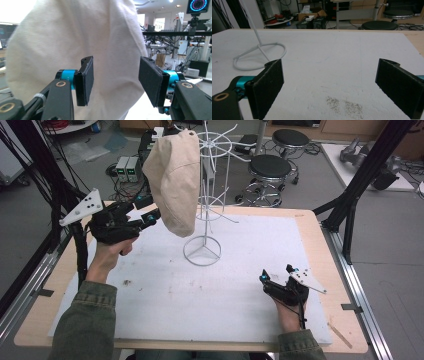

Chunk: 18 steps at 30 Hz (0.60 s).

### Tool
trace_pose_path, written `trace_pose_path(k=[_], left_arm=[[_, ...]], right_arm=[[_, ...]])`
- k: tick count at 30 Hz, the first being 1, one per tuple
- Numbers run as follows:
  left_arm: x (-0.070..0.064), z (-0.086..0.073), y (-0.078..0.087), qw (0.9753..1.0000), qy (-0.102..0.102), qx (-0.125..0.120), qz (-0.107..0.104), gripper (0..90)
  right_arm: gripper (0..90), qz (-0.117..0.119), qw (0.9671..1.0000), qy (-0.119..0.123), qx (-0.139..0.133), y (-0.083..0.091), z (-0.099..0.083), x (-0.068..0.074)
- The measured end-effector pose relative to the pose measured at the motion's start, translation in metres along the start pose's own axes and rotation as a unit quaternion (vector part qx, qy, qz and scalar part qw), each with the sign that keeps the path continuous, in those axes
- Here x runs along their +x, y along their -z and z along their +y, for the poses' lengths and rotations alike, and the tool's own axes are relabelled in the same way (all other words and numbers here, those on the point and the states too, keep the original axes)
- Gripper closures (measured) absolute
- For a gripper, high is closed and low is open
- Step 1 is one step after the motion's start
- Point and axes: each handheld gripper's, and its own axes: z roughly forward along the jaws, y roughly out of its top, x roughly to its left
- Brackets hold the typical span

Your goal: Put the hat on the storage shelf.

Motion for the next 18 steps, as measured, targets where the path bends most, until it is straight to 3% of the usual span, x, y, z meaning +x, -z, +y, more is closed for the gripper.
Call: trace_pose_path(k=[9, 15, 18], left_arm=[[0.002, -0.004, 0.024, 0.9996, 0.01, -0.011, 0.025, 44.4], [0.0, -0.011, 0.044, 0.9978, 0.017, -0.02, 0.062, 40.8], [0.0, -0.017, 0.052, 0.9968, 0.015, -0.01, 0.078, 39.2]], right_arm=[[7.1, -0.002, 1.0, -0.003, -0.001, 0.0, 0.0, 0.0], [7.1, -0.002, 1.0, -0.004, -0.001, 0.001, 0.0, 0.001], [7.1, -0.003, 1.0, -0.003, -0.001, 0.001, 0.0, 0.001]])
